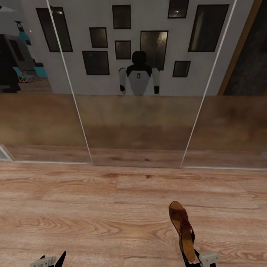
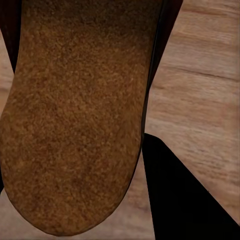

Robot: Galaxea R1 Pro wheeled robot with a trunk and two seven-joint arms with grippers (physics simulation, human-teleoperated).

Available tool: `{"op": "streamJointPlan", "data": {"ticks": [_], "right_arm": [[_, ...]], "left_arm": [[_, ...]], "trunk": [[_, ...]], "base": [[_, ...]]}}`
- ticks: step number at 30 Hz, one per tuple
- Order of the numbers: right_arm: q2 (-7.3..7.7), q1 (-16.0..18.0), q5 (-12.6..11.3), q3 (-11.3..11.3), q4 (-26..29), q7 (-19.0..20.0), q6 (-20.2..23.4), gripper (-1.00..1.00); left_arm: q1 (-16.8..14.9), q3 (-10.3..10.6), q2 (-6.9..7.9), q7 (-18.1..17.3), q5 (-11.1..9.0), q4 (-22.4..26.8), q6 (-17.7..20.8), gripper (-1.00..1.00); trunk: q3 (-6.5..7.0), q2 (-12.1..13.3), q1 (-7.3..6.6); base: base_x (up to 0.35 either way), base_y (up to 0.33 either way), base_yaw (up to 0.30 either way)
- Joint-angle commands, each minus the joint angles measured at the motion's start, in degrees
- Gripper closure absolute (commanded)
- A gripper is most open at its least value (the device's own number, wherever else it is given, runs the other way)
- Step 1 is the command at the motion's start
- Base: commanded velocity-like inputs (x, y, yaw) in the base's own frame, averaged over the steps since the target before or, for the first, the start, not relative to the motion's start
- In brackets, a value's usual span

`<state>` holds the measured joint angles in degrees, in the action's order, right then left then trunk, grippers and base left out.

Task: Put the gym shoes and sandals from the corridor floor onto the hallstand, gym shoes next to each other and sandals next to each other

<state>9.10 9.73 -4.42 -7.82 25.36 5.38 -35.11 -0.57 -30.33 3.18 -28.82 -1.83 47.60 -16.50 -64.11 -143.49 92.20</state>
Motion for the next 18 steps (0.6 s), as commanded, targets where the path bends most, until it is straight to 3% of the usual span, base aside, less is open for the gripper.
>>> {"op": "streamJointPlan", "data": {"ticks": [1,10,18], "right_arm": [[0.04,0.03,-0.68,-0.18,-0.04,0.42,-0.14,1.00],[0.04,0.03,-0.68,-0.18,-0.04,0.42,-0.14,1.00],[-1.58,0.03,-0.51,-0.18,-0.05,0.42,-0.11,1.00]], "left_arm": [[-0.04,-0.17,-0.02,-0.45,-0.19,-0.05,-0.04,-1.00],[-0.04,-0.04,-0.16,-0.51,-0.14,-0.06,-0.05,-1.00],[-0.04,-0.11,-0.56,-0.45,-0.39,-0.13,-0.02,-1.00]], "trunk": [[0.05,-0.02,-0.01],[0.86,-0.02,-0.01],[1.56,-0.02,-0.01]], "base": [[0.000,0.000,0.000],[0.023,0.016,0.000],[0.176,0.225,0.063]]}}
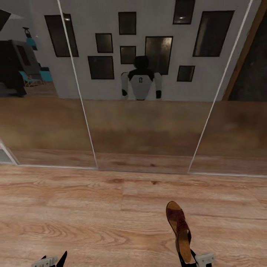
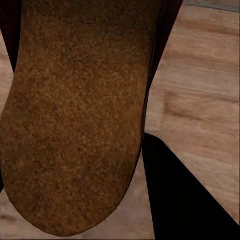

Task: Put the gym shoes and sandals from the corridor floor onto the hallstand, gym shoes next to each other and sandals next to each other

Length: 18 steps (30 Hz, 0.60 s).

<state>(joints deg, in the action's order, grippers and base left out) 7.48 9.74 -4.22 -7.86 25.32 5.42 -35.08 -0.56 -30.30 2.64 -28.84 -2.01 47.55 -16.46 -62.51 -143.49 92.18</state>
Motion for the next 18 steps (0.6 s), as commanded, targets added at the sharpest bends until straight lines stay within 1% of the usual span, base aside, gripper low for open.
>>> {"op": "streamJointPlan", "data": {"ticks": [1,8,18], "right_arm": [[-0.20,0.02,-0.71,-0.13,-0.01,0.38,-0.14,1.00],[-0.50,0.02,-0.65,-0.13,-0.01,0.38,-0.10,1.00],[-0.53,0.02,-0.62,-0.20,-0.10,0.38,-0.08,1.00]], "left_arm": [[-0.06,-0.21,-0.01,-0.43,-0.28,-0.09,-0.06,-1.00],[-0.06,-0.33,-0.01,-0.43,-0.47,-0.09,-0.06,-1.00],[-0.06,-0.38,-0.01,-0.43,-0.58,-0.09,-0.06,-1.00]], "trunk": [[0.03,-0.01,0.01],[0.44,-0.01,0.01],[0.82,-0.01,0.01]], "base": [[0.188,0.246,0.171],[0.185,0.252,0.214],[0.147,0.282,0.257]]}}
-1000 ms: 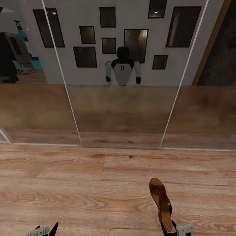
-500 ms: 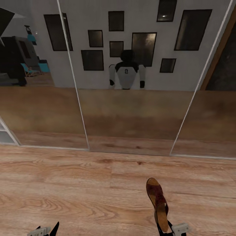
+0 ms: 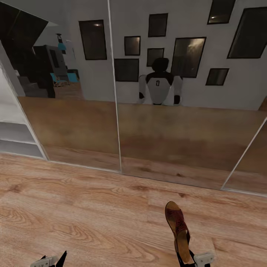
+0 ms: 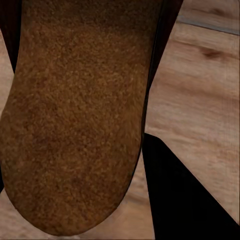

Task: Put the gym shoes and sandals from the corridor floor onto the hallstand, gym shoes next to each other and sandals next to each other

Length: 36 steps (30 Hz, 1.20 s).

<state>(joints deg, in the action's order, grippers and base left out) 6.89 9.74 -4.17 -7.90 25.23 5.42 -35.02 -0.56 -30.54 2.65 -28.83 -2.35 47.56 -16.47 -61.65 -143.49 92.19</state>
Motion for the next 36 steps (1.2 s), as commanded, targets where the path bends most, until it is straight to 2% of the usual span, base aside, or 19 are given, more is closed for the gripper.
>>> {"op": "streamJointPlan", "data": {"ticks": [1,36], "right_arm": [[0.05,0.02,-0.66,-0.18,0.00,0.38,-0.14,1.00],[-0.08,0.02,-0.75,-0.19,0.17,0.38,-0.14,1.00]], "left_arm": [[-0.06,-0.13,-0.02,-0.44,-0.26,-0.10,-0.05,-1.00],[-0.06,-0.40,0.03,-0.43,-0.37,-1.76,-0.05,-1.00]], "trunk": [[-0.01,-0.02,0.00],[0.90,-0.02,0.00]], "base": [[0.137,0.289,0.266],[0.124,0.292,0.269]]}}
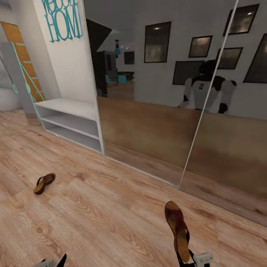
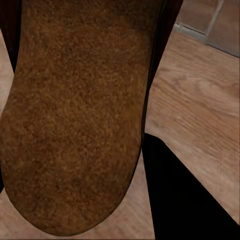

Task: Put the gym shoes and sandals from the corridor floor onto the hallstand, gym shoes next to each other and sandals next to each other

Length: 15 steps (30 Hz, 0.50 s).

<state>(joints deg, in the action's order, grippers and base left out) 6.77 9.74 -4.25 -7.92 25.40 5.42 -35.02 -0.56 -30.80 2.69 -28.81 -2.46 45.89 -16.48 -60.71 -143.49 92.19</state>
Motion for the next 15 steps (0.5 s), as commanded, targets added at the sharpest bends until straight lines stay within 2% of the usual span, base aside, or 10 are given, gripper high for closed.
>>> {"op": "streamJointPlan", "data": {"ticks": [1,15], "right_arm": [[0.05,0.02,-0.67,-0.19,0.00,0.40,-0.14,1.00],[0.14,0.02,-0.53,-0.17,-0.01,0.47,-0.14,1.00]], "left_arm": [[-0.06,-0.14,0.00,-0.45,-0.24,-0.10,-0.05,-1.00],[-0.06,-0.06,0.03,-0.46,-0.27,-0.10,-0.05,-1.00]], "trunk": [[-0.04,-0.02,0.00],[-0.04,-0.02,0.00]], "base": [[0.118,0.295,0.278],[0.118,0.295,0.274]]}}
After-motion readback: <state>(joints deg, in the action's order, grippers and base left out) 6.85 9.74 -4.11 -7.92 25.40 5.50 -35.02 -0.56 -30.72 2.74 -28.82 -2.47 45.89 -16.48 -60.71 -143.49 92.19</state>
